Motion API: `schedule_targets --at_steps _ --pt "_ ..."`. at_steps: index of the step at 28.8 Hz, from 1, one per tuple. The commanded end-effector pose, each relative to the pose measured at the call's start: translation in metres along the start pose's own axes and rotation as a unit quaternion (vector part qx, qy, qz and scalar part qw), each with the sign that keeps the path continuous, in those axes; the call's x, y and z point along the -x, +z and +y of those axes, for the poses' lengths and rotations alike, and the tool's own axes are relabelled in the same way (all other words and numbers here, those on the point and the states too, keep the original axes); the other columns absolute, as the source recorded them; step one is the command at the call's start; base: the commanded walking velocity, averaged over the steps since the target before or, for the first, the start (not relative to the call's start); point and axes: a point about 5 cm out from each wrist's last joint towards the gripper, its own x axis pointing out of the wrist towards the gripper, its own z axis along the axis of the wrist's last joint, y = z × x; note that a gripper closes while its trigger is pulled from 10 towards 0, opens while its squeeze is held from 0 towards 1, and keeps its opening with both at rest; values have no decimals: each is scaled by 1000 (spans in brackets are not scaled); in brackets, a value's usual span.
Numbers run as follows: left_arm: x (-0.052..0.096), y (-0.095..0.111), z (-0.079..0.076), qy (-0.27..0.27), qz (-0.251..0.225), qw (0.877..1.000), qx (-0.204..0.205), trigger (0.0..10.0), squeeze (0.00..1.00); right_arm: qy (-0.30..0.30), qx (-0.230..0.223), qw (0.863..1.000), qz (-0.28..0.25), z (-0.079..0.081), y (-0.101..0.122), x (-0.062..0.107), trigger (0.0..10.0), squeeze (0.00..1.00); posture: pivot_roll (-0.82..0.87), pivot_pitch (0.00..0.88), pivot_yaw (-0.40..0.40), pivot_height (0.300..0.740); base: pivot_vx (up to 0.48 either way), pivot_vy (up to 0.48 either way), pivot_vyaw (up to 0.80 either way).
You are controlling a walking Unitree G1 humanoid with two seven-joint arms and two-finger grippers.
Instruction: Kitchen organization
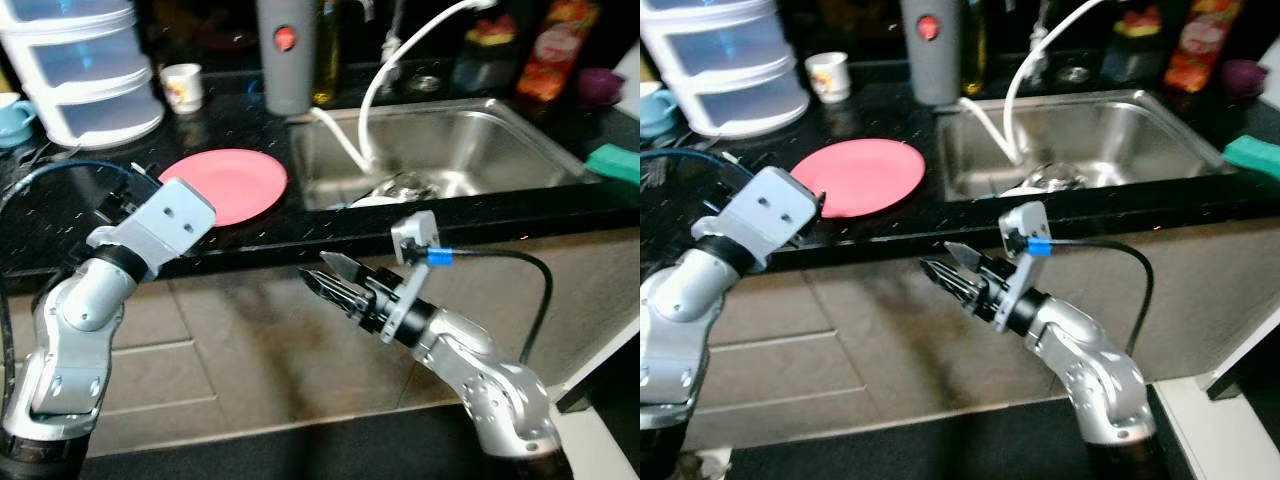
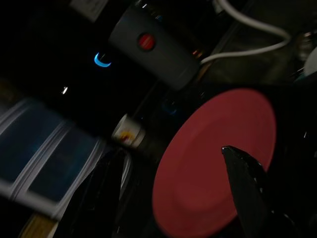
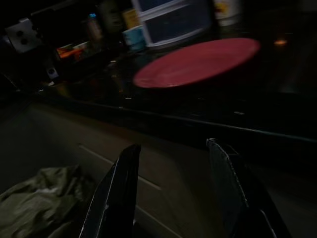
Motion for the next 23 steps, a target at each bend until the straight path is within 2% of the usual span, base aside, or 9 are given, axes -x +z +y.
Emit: schedule_targets --at_steps 1,10,14,18,21,23 --pt "-1 -4 3 -10 6 1000 -15 10000 0 -1 -1 1000 -3 1 0 0 10000 0 101 0 19 740 0 0 0" --pt "-3 -7 5 -6 9 1000 -17 10000 0 -2 1 1000 -4 1 1 1 10000 0 98 0 19 740 0 0 0" --pt "-1 -16 -4 -54 24 998 -20 10000 0 7 12 1000 -2 2 2 2 10000 0 96 0 16 740 0 0 0" --pt "2 -33 -8 -112 63 990 -63 10000 0 4 9 1000 -2 2 2 2 10000 0 94 0 12 740 0 0 425" --pt "2 -49 -2 -118 98 982 -108 10000 0 1 6 1000 -2 2 2 3 10000 0 89 0 14 740 0 0 0" --pt "1 -55 2 -117 111 980 -120 10000 0 0 6 1000 -3 2 3 3 10000 0 83 0 14 740 0 0 0"
